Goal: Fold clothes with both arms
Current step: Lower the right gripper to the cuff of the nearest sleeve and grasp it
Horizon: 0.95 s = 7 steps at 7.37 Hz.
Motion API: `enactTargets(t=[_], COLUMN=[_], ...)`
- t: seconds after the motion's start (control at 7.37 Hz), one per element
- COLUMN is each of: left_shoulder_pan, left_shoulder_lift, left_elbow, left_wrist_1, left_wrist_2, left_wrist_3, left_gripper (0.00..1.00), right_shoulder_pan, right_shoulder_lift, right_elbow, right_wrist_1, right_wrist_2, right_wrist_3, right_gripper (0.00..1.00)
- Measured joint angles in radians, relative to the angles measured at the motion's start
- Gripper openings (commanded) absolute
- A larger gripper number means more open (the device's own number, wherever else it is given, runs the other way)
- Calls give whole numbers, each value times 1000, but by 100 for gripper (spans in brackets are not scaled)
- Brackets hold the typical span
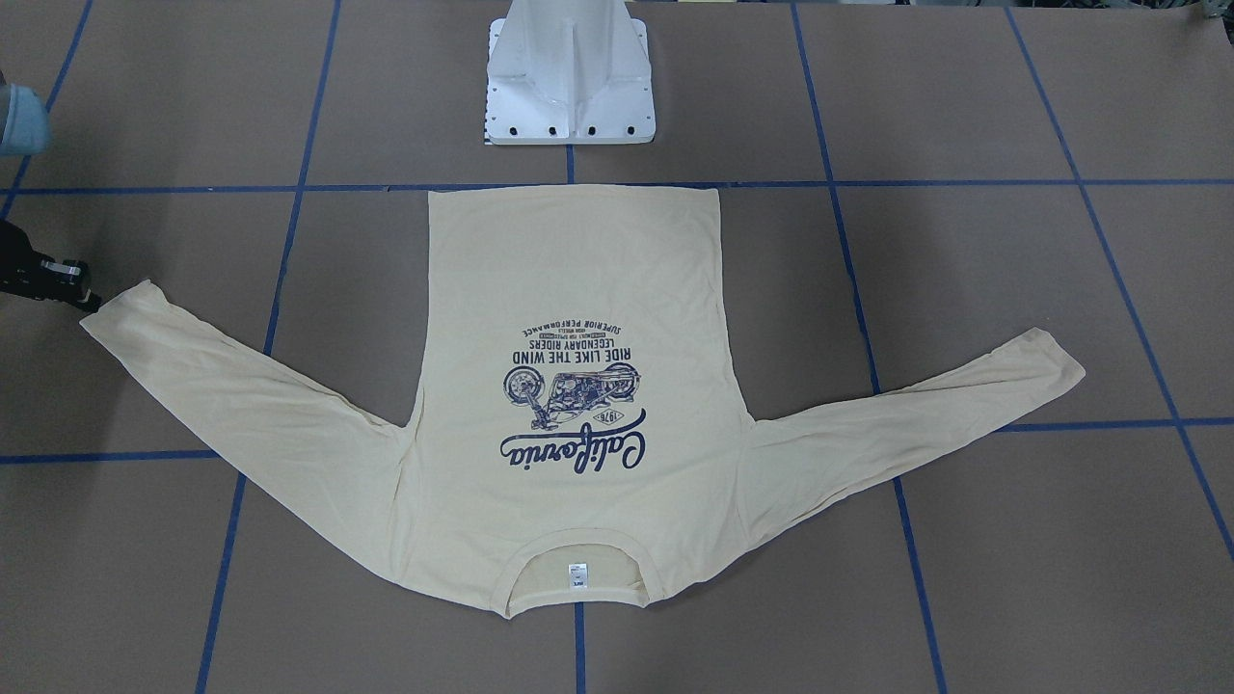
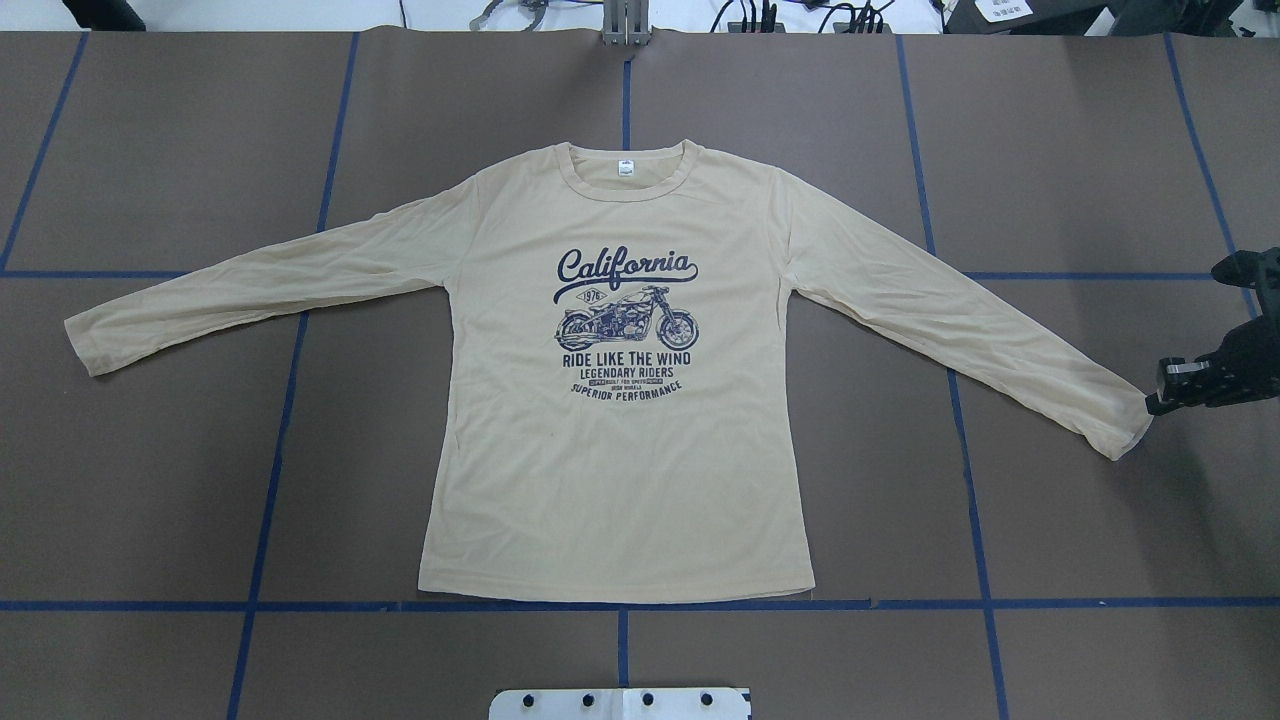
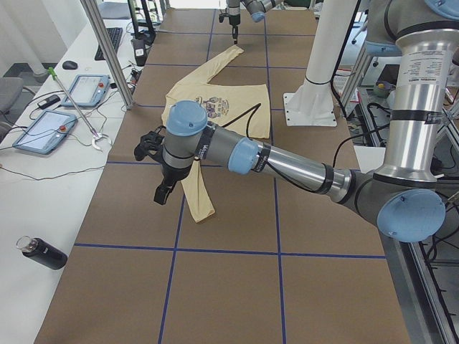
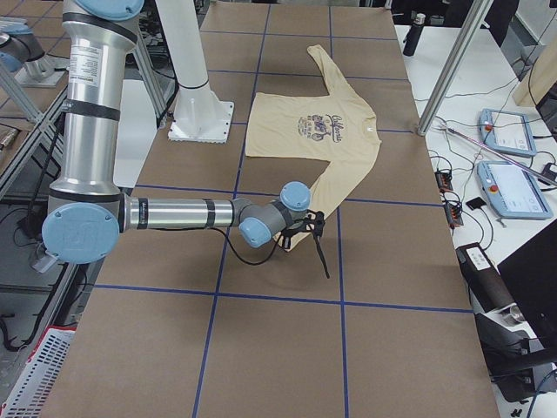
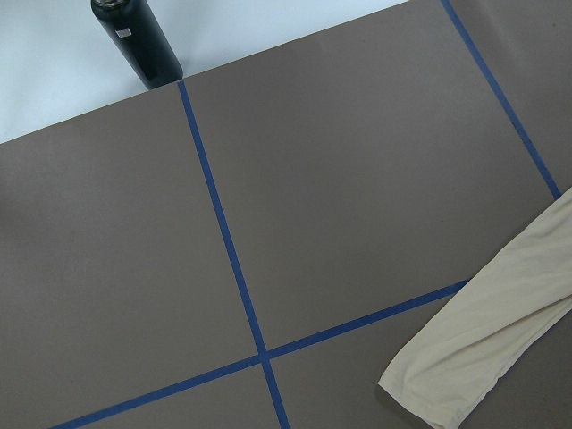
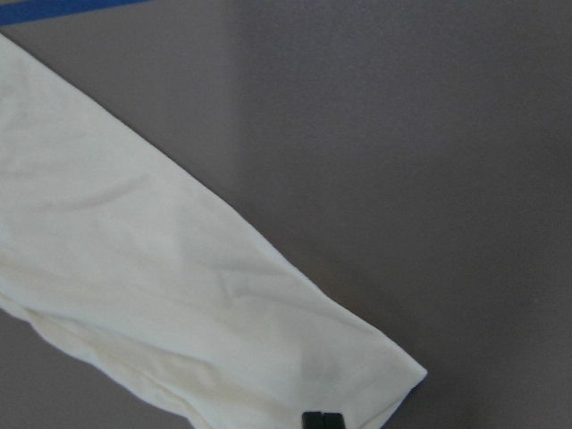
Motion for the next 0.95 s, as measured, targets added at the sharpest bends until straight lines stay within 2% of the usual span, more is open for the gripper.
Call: enactTargets(t=[0.95], left_shoulder_pan=[0], left_shoulder_lift=[0], left_elbow=[-8], left_wrist_1=[0], left_wrist_2=[1], left_wrist_3=[-1], left_gripper=[100], right_shoulder_pan=[2], right_shoulder_lift=[30], right_elbow=[-70], right_wrist_1=[2], right_wrist_2=[-11], right_wrist_3=[3], right_gripper=[66])
